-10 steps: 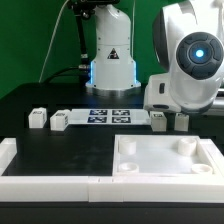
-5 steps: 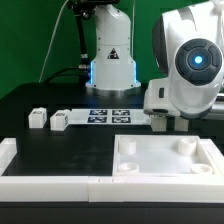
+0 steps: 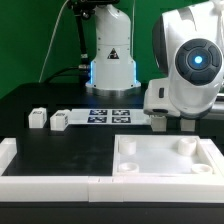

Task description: Assemble one leg

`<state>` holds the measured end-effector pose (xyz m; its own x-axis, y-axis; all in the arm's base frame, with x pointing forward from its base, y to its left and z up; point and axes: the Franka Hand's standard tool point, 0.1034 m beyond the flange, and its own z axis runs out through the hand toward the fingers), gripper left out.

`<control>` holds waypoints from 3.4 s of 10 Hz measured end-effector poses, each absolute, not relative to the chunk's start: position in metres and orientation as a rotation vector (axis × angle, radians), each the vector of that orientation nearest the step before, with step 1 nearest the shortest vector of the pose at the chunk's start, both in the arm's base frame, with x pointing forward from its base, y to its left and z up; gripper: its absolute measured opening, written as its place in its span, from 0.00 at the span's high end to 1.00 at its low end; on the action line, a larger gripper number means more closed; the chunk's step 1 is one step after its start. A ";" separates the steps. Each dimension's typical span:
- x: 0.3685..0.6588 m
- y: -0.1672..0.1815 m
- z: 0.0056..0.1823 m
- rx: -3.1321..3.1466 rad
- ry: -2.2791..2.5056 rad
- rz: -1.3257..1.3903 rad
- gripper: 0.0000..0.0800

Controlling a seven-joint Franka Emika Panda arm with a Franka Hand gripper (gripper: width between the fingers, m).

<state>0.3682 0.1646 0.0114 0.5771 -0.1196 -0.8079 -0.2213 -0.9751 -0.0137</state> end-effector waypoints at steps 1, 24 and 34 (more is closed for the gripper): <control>0.368 0.165 0.011 -2.688 0.292 1.364 0.64; 0.457 0.161 0.113 -2.966 0.209 -0.317 0.64; 0.505 0.114 0.119 -3.006 -0.185 -0.496 0.64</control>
Offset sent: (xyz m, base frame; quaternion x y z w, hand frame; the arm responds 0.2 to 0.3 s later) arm 0.0000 0.0000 0.0000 0.0000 0.0000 0.0000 1.0000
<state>0.5051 0.1145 0.1191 0.9400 0.1045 0.3248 0.1334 -0.9887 -0.0682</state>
